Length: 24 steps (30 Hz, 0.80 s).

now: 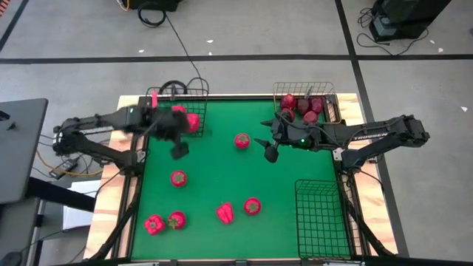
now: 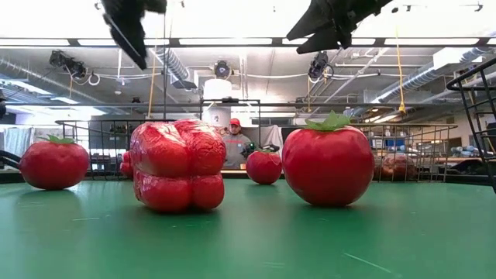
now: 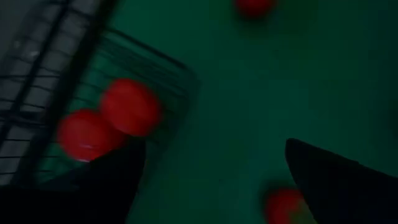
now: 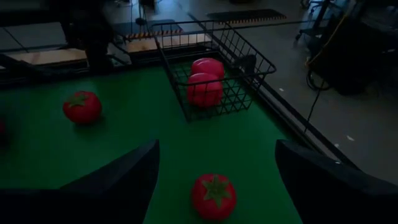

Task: Sort produce into baskets
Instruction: Put the red bell pepper into the top black wire basket

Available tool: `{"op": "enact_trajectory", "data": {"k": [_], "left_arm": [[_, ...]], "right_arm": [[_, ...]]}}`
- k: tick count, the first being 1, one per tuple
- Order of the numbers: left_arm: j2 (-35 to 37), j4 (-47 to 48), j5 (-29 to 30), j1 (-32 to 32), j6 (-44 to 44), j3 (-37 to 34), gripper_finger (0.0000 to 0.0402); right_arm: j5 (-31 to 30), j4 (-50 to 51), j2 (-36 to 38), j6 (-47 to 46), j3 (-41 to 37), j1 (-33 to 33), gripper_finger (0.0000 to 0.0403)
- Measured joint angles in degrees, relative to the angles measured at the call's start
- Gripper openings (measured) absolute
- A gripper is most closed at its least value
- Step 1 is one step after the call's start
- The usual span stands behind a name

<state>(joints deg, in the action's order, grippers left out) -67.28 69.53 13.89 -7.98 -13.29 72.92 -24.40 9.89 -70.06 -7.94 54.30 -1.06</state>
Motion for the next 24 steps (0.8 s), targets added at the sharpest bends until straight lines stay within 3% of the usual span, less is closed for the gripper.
{"op": "enact_trajectory", "data": {"k": [7,14,24], "left_arm": [[0.07,6.33,0.93,20.41,-15.17,-0.03,0.039],[-5.19,4.25,2.44,34.55,-25.47,-0.08,0.039],[-16.14,3.59,-14.99,47.82,-46.88,-0.08,0.039]], "right_arm": [[0.0,-0.83,-0.02,0.46,0.0,0.0,0.0328],[0.31,0.31,-0.02,0.56,0.0,0.02,0.0328],[3.5,1.26,-0.04,1.84,0.0,-0.05,0.0328]]}}
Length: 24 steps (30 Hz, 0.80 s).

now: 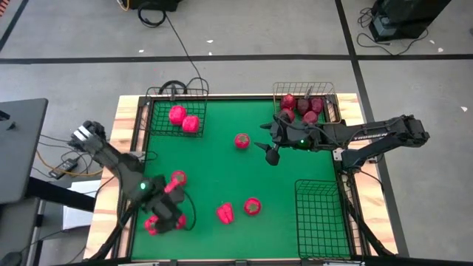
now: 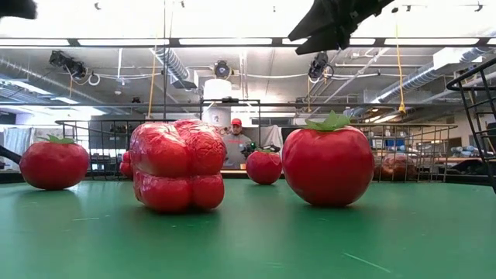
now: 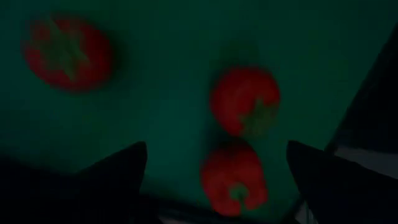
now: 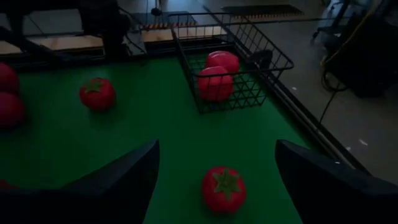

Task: Sort produce into baskets
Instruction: Put the red bell pepper into the top black wire basket

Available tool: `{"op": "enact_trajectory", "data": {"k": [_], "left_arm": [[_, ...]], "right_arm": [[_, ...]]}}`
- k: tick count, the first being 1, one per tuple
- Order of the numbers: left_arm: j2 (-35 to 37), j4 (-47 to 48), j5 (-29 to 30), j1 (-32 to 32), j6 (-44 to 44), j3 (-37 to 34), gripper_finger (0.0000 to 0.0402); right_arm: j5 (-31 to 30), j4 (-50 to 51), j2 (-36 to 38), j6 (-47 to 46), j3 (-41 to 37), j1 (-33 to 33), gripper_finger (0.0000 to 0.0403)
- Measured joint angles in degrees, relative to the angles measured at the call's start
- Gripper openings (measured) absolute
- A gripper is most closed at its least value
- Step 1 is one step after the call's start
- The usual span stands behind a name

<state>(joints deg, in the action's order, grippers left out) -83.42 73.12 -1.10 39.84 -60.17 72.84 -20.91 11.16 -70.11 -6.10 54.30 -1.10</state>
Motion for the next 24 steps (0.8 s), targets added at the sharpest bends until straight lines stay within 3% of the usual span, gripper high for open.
{"op": "enact_trajectory", "data": {"k": [4,10,16,24], "left_arm": [[-3.99,-0.1,-4.04,4.76,-8.18,0.0,0.039],[-6.99,-0.52,-5.03,9.35,-16.57,0.0,0.039],[-6.99,-2.69,-3.19,12.02,-22.69,0.0,0.0391],[-8.08,-2.74,-0.07,14.31,-27.54,-0.1,0.0391]], "right_arm": [[0.02,-1.13,0.0,2.1,0.0,0.0,0.0328],[1.99,-4.93,-0.02,4.18,0.0,0.18,0.0328],[5.43,-9.29,-0.02,6.2,0.0,0.22,0.0328],[5.66,-10.78,-0.02,7.17,0.0,0.22,0.0329]]}}
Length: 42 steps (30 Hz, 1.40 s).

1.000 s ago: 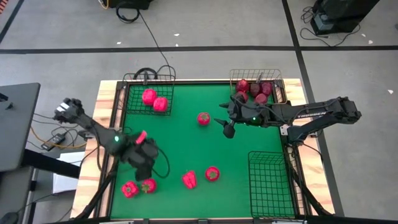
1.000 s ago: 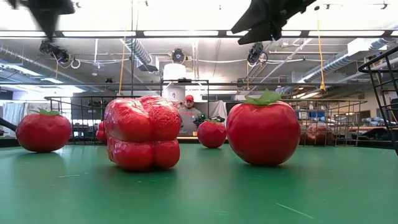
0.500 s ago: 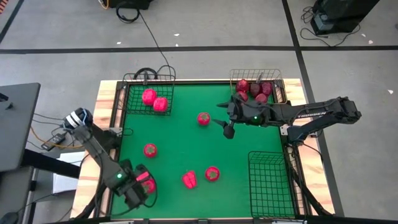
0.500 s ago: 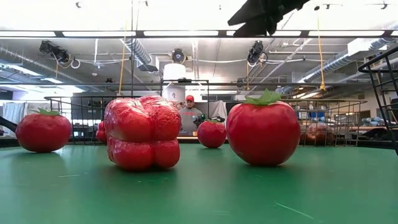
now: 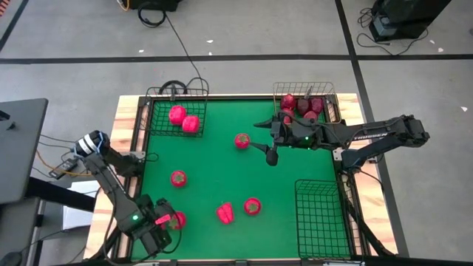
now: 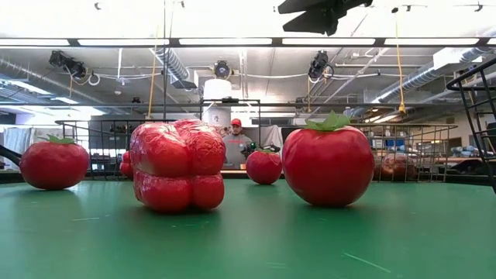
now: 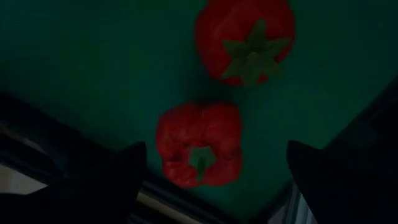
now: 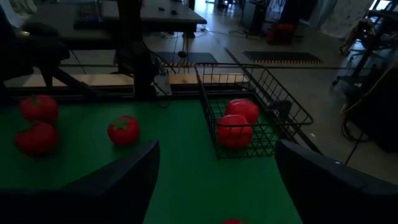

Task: Sort produce into baskets
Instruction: Put the red bell pepper into the top black wire basket

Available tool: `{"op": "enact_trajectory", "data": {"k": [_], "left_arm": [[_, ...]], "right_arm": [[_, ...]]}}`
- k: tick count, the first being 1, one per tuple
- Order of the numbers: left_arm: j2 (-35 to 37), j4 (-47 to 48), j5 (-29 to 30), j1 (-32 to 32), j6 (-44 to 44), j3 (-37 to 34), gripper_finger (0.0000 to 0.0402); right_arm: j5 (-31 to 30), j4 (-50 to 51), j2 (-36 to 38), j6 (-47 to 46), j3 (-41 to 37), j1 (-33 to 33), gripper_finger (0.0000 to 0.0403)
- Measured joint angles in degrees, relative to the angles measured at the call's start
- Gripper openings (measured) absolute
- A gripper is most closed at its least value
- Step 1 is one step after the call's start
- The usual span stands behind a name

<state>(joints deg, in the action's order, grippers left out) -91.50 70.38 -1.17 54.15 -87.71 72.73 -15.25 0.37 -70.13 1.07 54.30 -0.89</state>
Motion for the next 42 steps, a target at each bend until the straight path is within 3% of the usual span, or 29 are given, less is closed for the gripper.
{"op": "enact_trajectory", "data": {"k": [19,23,26,28,34,42], "left_arm": [[-0.03,-11.51,-7.29,0.86,-1.3,-12.75,0.0389],[-0.01,-19.23,-9.05,0.74,-1.21,-16.78,0.0362],[0.08,-19.85,-9.69,0.83,-1.14,-17.23,0.0321],[0.08,-17.82,-10.3,0.75,-0.91,-16.35,0.0298],[2.51,-4.98,-8.89,0.38,1.27,-10.38,0.0298],[7.67,12.76,6.51,-4.87,2.2,-1.75,0.0321]], "right_arm": [[0.52,0.12,0.0,-0.81,0.0,0.0,0.0329],[0.52,0.13,0.0,-0.85,0.0,0.0,0.0329],[0.5,0.14,0.0,-0.86,0.0,0.0,0.0329],[0.5,0.14,0.0,-0.86,0.0,0.0,0.0329],[0.44,0.16,0.0,-0.86,0.0,0.0,0.0329],[0.36,0.21,0.0,-1.99,0.0,-0.11,0.0329]]}}
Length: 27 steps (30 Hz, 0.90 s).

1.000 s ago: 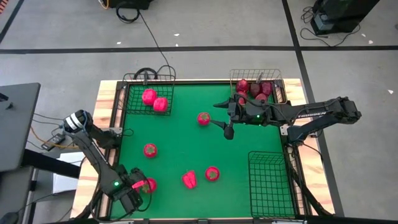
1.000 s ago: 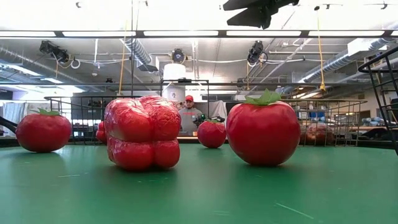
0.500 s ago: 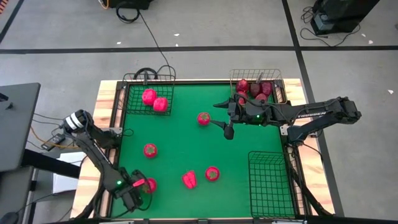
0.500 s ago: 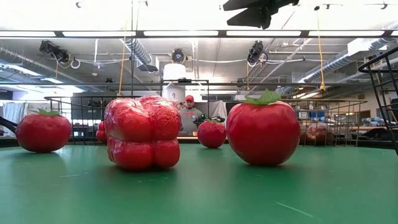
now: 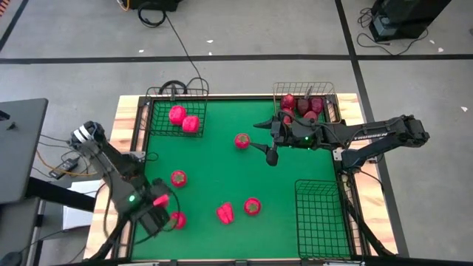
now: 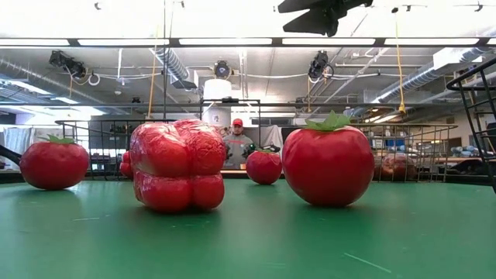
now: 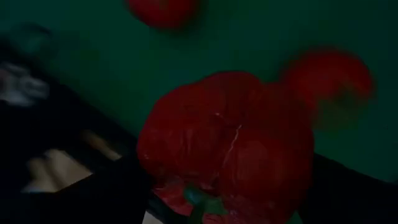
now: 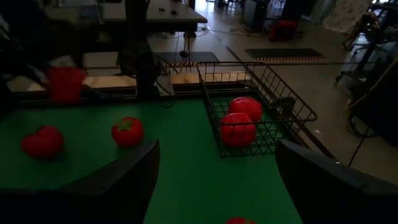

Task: Sort produce into baskets
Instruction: Put the red bell pepper into the top black wire basket

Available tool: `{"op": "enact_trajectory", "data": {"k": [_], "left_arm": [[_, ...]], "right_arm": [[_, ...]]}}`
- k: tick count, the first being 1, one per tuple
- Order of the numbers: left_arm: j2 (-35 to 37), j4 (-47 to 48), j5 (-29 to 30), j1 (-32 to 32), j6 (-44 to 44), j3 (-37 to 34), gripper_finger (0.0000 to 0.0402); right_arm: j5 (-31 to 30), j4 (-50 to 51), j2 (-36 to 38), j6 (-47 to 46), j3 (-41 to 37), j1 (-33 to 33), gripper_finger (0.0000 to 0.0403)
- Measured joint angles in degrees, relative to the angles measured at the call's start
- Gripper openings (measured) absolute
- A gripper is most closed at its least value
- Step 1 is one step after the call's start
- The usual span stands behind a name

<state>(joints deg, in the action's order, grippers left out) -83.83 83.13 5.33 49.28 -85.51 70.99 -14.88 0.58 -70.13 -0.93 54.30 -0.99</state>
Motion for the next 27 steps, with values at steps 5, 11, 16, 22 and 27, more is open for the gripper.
{"op": "enact_trajectory", "data": {"k": [5,11,16,22,27], "left_arm": [[3.35,6.42,6.47,-8.29,3.96,-0.62,0.0316],[5.31,6.96,14.29,-23.12,15.71,-1.85,0.0319],[5.67,6.44,20.46,-37.0,26.77,-1.85,0.032],[5.64,2.9,23.8,-53.93,40.09,-1.85,0.032],[5.61,-5.71,24.4,-65.1,50.76,-1.85,0.0321]], "right_arm": [[0.01,0.54,0.0,-2.0,0.0,0.0,0.0329],[0.03,2.51,0.0,-2.57,0.0,0.0,0.0329],[-0.16,3.75,0.0,-2.58,0.0,0.0,0.0329],[-0.19,4.99,0.0,-2.6,0.0,0.0,0.0329],[-0.25,7.15,0.0,-3.45,0.0,0.0,0.0329]]}}
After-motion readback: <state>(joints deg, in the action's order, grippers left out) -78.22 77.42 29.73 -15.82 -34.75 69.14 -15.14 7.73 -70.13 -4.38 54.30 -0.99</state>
